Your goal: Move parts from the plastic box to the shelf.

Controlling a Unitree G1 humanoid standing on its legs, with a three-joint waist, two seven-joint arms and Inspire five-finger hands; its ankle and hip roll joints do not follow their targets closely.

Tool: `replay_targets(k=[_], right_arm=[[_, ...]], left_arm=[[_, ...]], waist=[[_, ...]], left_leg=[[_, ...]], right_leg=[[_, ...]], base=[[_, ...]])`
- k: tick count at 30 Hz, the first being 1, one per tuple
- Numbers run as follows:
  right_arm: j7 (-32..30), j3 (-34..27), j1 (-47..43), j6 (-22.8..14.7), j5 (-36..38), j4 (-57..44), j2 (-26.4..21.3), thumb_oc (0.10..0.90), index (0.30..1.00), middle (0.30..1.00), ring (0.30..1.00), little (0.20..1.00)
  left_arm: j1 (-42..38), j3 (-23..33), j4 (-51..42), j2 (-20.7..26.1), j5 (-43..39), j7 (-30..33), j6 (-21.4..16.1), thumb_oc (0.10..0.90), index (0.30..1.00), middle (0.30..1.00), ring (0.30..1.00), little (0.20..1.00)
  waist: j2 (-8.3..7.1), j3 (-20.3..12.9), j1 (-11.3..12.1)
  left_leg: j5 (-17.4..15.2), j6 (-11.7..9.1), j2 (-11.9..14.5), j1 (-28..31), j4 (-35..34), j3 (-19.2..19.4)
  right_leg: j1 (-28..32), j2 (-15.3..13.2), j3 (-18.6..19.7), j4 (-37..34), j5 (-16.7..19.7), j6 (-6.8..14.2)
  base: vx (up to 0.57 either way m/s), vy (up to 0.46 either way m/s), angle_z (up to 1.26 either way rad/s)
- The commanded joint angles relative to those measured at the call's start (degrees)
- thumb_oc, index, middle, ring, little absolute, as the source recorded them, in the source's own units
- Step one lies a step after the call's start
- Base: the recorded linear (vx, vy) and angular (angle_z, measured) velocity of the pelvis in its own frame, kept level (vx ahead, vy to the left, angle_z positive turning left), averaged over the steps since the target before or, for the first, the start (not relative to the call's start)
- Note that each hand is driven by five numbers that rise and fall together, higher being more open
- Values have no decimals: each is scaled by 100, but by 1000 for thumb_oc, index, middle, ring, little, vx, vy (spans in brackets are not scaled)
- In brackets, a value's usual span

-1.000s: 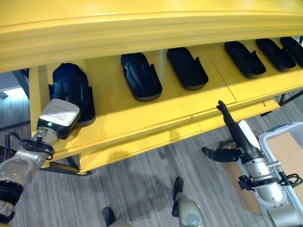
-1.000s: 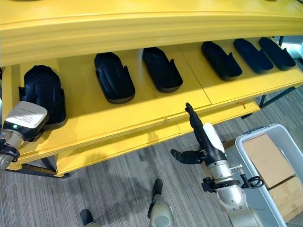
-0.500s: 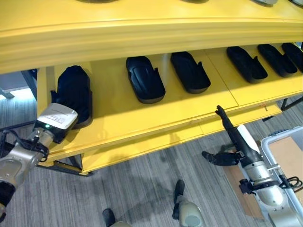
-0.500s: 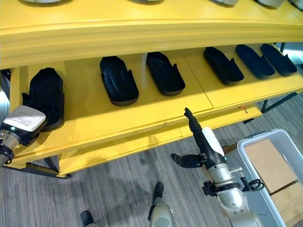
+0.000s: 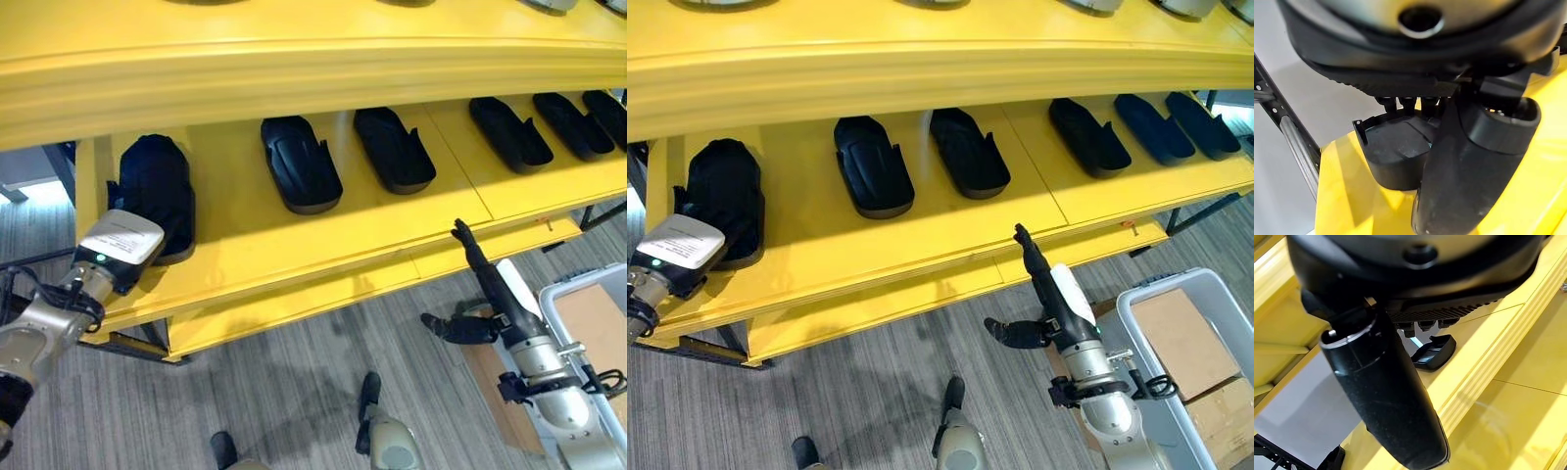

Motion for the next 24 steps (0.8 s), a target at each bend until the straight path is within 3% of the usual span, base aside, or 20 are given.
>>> replay_targets(k=[1,24], right_arm=[[-249,-671,-418,-449,108,-807,-24,900,1000,1000,1000,1000],[-315,-718,-317,-467,146,-814,-65,900,1000,1000,1000,1000]], left_arm=[[-545,370,26,516,-190,360,220,900,1000,1000,1000,1000],[-1142,-350,211,307,-101,373,173,900,1000,1000,1000,1000]], waist=[[-187,-181,-59],[-152,-211,-169]], left_leg=[[-256,388,-178,12,145,205],[-316,401,-203,-23,255,212]], right_leg=[[433,-779,-128,638,-458,650],[414,-775,-71,663,-516,650]], base=[[0,0,0],[7,2,-1]])
